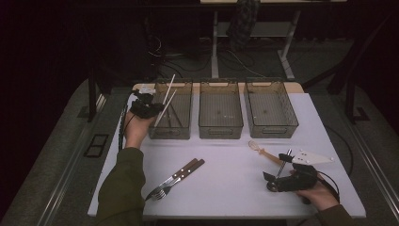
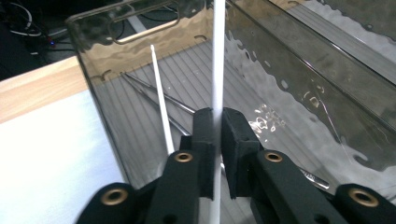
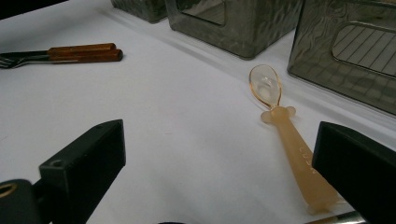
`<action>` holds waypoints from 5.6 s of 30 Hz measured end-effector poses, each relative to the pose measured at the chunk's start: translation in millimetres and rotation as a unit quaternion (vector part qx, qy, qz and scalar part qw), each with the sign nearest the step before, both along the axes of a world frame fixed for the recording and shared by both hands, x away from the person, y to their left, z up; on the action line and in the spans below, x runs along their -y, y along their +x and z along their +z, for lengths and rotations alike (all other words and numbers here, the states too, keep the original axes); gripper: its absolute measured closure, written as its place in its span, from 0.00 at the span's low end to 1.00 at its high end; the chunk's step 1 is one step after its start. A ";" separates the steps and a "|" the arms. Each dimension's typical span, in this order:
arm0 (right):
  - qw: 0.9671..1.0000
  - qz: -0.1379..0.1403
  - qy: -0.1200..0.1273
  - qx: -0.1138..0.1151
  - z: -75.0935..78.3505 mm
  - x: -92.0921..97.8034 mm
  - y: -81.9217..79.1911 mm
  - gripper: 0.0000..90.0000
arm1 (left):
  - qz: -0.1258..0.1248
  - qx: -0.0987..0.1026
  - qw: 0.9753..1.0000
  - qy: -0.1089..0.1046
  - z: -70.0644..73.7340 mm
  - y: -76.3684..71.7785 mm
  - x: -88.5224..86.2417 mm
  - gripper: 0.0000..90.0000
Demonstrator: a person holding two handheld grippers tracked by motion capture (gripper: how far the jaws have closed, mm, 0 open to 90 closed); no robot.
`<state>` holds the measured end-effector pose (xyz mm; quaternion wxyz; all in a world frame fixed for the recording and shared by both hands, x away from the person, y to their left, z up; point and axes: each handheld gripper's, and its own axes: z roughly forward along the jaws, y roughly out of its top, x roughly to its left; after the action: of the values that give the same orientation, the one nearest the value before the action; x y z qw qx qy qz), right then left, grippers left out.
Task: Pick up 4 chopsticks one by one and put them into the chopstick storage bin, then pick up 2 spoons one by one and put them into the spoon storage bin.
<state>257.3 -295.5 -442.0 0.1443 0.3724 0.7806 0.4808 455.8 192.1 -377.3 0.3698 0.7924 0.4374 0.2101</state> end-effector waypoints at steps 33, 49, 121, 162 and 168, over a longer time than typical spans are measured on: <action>1.000 0.000 0.002 -0.001 -0.2 -0.4 1.7 0.03 | -0.101 0.014 0.989 -0.108 21.1 -43.6 27.0 0.37; 1.000 -0.003 0.000 0.002 0.8 -0.3 -0.3 0.03 | -0.184 -0.001 0.977 -0.105 1.6 -107.0 59.3 0.28; 0.996 0.000 -0.082 -0.021 30.0 19.1 41.5 0.09 | -0.230 0.003 0.969 -0.087 -55.9 -185.1 22.5 0.00; 0.974 0.071 -0.188 -0.107 0.6 14.5 70.9 0.67 | -0.242 -0.007 0.966 -0.086 -57.2 -185.5 25.8 0.00; 0.975 0.070 -0.187 -0.102 0.2 15.3 69.5 0.75 | -0.246 -0.010 0.965 -0.086 -57.8 -185.3 26.9 0.00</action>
<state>326.8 -310.8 -441.8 0.0973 0.3300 0.8915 0.2947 270.5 165.2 -435.1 0.4722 0.8429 0.2490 0.0668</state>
